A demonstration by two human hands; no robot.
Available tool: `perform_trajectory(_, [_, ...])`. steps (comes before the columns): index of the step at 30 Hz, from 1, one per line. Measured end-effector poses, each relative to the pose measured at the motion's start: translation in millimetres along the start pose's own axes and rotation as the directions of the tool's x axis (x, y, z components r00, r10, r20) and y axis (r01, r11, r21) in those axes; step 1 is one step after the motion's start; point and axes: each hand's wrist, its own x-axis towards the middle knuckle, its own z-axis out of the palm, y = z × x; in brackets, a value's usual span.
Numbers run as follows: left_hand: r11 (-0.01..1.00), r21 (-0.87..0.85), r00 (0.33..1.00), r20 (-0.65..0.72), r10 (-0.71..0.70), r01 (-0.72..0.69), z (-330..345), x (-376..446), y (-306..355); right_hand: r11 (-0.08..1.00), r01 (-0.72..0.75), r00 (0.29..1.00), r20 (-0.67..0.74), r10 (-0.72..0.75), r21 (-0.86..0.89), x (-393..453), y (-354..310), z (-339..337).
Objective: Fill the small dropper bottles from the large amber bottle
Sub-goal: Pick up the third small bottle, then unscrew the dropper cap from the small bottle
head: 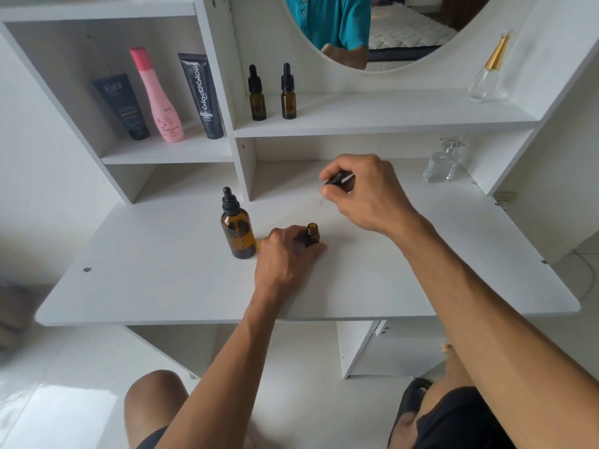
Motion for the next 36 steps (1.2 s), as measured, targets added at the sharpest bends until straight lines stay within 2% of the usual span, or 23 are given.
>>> perform_trajectory(2, [1.000, -0.002, 1.000, -0.005, -0.008, 0.008, 0.5, 0.1, -0.1, 0.999, -0.051, 0.997, -0.065, 0.052, 0.012, -0.2, 14.5, -0.2])
perform_trajectory(5, [1.000, -0.003, 1.000, -0.012, -0.011, 0.011, 0.6, -0.7, 1.0, 0.991, -0.134, 0.987, -0.090, 0.131, -0.025, -7.3, 40.7, 9.5])
perform_trajectory(15, [1.000, 0.026, 1.000, -0.015, 0.007, -0.007, 1.3, 1.1, -0.5, 0.965, -0.261, 0.940, -0.219, 0.262, 0.035, -30.4, 93.0, 52.2])
perform_trajectory(36, [1.000, 0.018, 1.000, -0.014, 0.013, -0.013, -0.1, -1.1, 1.8, 0.956, -0.292, 0.943, -0.163, 0.289, 0.005, -32.3, 98.0, 56.2])
